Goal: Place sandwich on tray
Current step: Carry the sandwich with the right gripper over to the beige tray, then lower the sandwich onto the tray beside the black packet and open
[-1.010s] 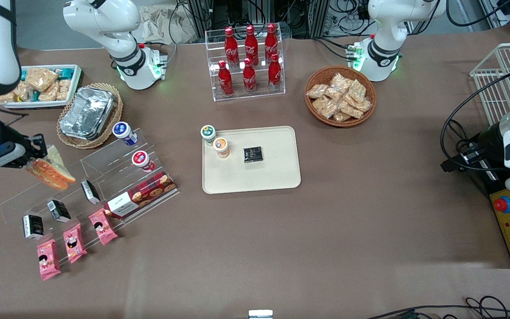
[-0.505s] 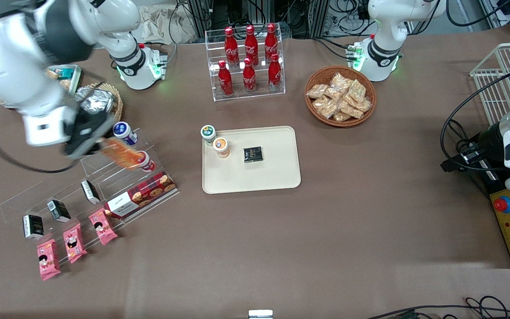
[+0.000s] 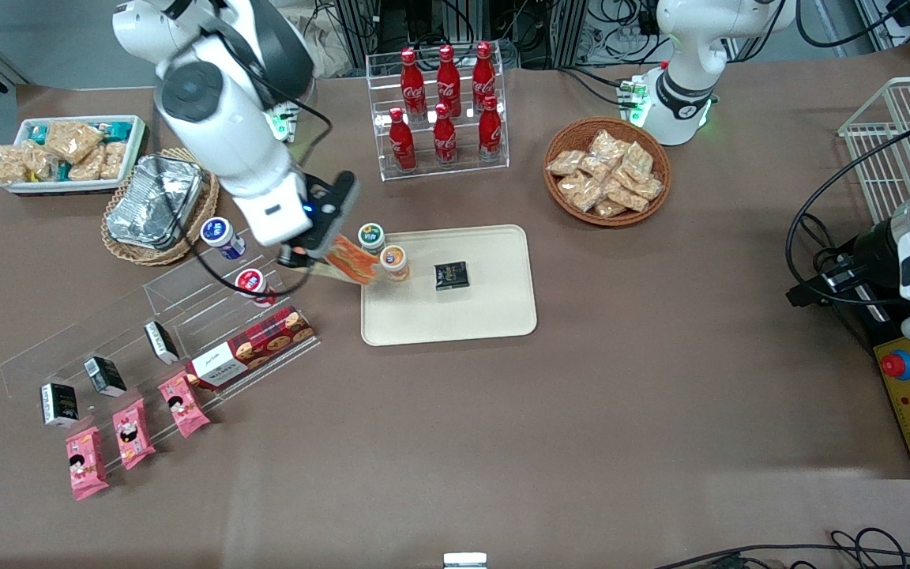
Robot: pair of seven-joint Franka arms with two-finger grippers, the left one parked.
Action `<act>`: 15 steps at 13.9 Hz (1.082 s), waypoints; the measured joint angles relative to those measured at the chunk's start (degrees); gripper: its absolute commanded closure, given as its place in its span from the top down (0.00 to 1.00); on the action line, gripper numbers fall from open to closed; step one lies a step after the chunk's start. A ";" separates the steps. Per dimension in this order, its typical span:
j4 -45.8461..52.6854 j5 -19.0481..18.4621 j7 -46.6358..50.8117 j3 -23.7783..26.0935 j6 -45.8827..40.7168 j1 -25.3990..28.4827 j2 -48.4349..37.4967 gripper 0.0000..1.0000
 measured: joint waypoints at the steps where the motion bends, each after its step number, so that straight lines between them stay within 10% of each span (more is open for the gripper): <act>1: -0.05 -1.89 0.00 0.47 2.96 1.37 2.72 0.00; 7: -0.43 -14.09 0.04 0.56 21.56 8.29 22.46 0.00; 14: 7.61 -18.66 -0.22 -7.85 24.05 19.94 33.10 0.00; 15: 8.83 -18.65 -0.09 -10.28 24.05 22.58 33.78 0.66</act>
